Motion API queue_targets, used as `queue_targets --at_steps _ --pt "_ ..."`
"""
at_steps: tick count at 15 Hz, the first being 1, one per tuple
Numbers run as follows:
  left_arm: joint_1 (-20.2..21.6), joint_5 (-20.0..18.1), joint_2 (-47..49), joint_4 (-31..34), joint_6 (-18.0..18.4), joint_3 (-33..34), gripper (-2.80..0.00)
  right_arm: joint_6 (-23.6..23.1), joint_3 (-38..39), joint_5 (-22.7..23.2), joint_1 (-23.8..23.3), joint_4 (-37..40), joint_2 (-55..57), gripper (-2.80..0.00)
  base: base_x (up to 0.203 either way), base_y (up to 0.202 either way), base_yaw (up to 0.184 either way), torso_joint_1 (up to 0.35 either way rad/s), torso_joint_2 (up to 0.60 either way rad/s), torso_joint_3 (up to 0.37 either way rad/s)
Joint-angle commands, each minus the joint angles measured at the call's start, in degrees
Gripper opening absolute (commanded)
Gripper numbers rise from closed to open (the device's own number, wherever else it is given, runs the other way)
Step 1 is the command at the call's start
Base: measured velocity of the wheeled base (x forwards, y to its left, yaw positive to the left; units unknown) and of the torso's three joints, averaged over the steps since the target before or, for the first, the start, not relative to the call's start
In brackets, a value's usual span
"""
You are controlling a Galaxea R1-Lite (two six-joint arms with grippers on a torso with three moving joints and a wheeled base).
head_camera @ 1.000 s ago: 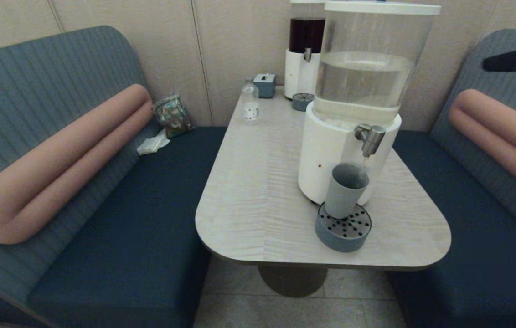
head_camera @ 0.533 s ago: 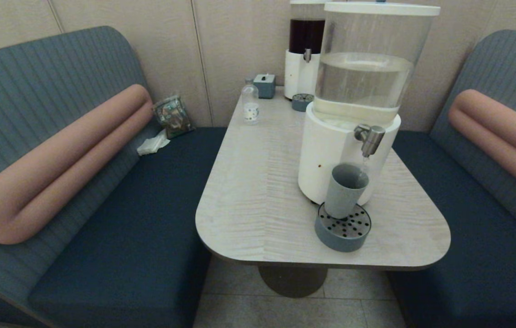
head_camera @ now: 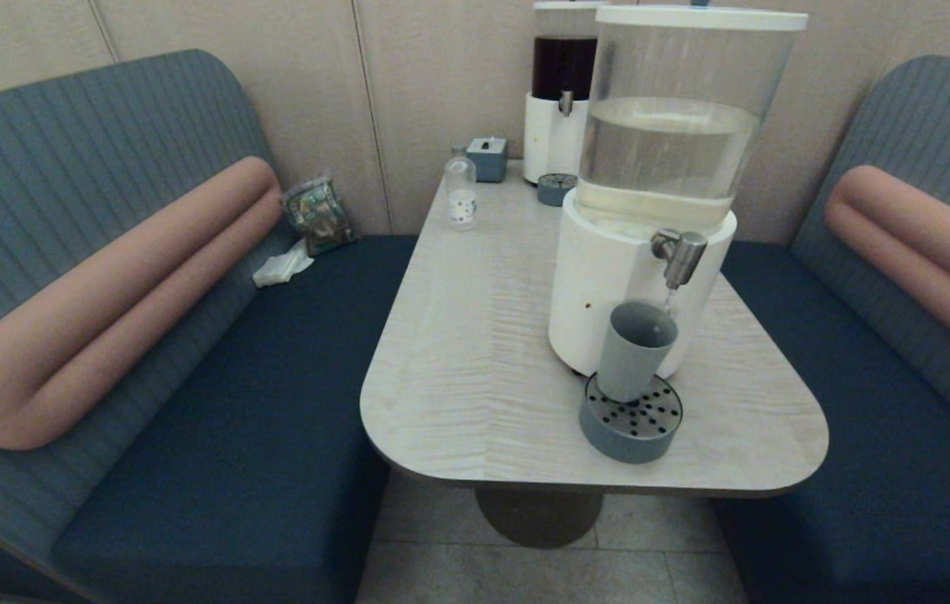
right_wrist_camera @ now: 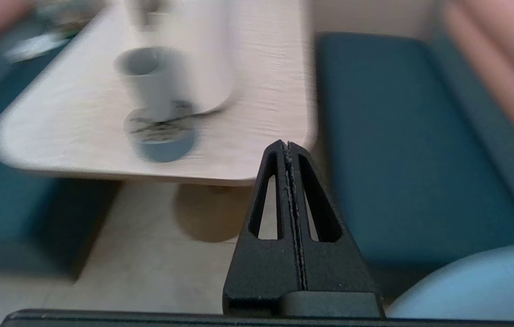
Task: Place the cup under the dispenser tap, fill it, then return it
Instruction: Turn off the faucet
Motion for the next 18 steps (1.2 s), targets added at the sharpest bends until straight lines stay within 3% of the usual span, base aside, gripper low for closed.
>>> queue_targets --at_steps 1,4,7,14,16,18 --pt "0.02 0.03 0.09 0.02 -0.01 0.09 -2.8 0.22 0.09 0.06 -0.47 0.55 -1.61 -2.8 0.0 0.0 0.0 0.0 0.0 0.0" --pt "0.02 0.03 0.09 0.02 -0.01 0.09 -2.8 0.26 1.0 7.68 -4.73 1.62 -2.51 -2.8 0.0 0.0 0.0 0.0 0.0 0.0" --pt "0.02 0.03 0.09 0.02 -0.01 0.09 -2.8 0.08 4.17 10.71 -6.39 4.5 -5.54 -2.8 0.0 0.0 0.0 0.0 0.0 0.0" --pt "0.02 0.03 0.09 0.02 -0.01 0.09 -2.8 -3.77 24.52 12.78 -8.06 2.47 -18.16 -2.8 0.0 0.0 0.0 0.0 0.0 0.0" --pt "0.02 0.03 0.09 0.02 -0.01 0.09 -2.8 -3.96 33.26 12.58 -8.08 -5.56 -18.36 -2.8 0.0 0.0 0.0 0.0 0.0 0.0" --pt "0.02 0.03 0.09 0.02 -0.01 0.09 -2.8 -4.33 42.68 12.37 -8.09 -21.47 -18.35 -2.8 0.0 0.0 0.0 0.0 0.0 0.0"
